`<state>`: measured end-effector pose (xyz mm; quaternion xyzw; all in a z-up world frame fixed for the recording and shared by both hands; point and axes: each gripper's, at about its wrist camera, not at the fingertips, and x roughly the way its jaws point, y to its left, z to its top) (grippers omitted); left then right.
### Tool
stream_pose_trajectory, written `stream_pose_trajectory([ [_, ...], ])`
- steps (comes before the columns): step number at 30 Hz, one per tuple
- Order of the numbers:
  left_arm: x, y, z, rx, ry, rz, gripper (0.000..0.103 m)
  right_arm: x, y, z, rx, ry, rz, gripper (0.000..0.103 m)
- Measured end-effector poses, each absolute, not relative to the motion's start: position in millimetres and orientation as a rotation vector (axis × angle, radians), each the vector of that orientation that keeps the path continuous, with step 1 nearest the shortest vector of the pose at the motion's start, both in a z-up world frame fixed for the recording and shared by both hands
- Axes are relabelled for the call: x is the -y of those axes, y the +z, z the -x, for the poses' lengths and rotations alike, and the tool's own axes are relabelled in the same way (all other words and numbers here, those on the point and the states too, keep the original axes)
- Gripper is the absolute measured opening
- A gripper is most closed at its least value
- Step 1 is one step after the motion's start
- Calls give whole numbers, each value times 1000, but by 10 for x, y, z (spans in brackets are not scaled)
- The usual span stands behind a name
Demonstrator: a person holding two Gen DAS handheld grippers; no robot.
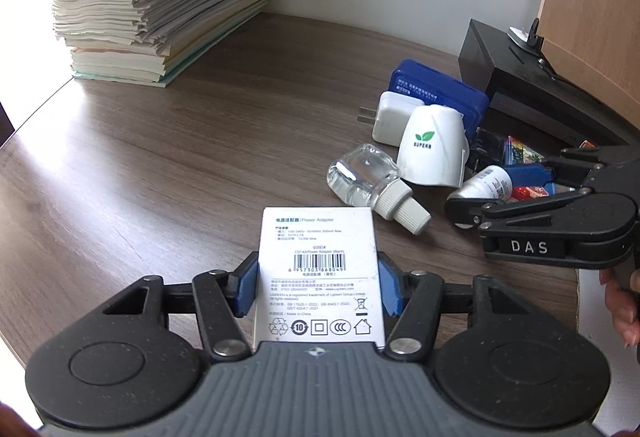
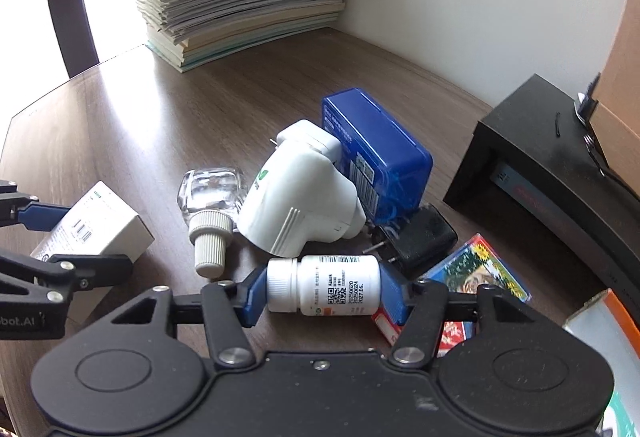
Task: Organize rigid objects
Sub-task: 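Grasp the white power adapter box with the left gripper while the right gripper grasps the white pill bottle, then lift and carry the adapter box and pill bottle toward the white box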
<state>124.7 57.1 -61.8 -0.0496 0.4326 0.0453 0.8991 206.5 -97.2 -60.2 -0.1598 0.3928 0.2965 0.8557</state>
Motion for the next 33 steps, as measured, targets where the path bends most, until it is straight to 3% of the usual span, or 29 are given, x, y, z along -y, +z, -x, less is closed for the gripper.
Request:
stream_pose_trajectory([
  [33, 526, -69, -915, -775, -374, -41, 60, 2143, 284, -658, -792, -89, -40, 69],
])
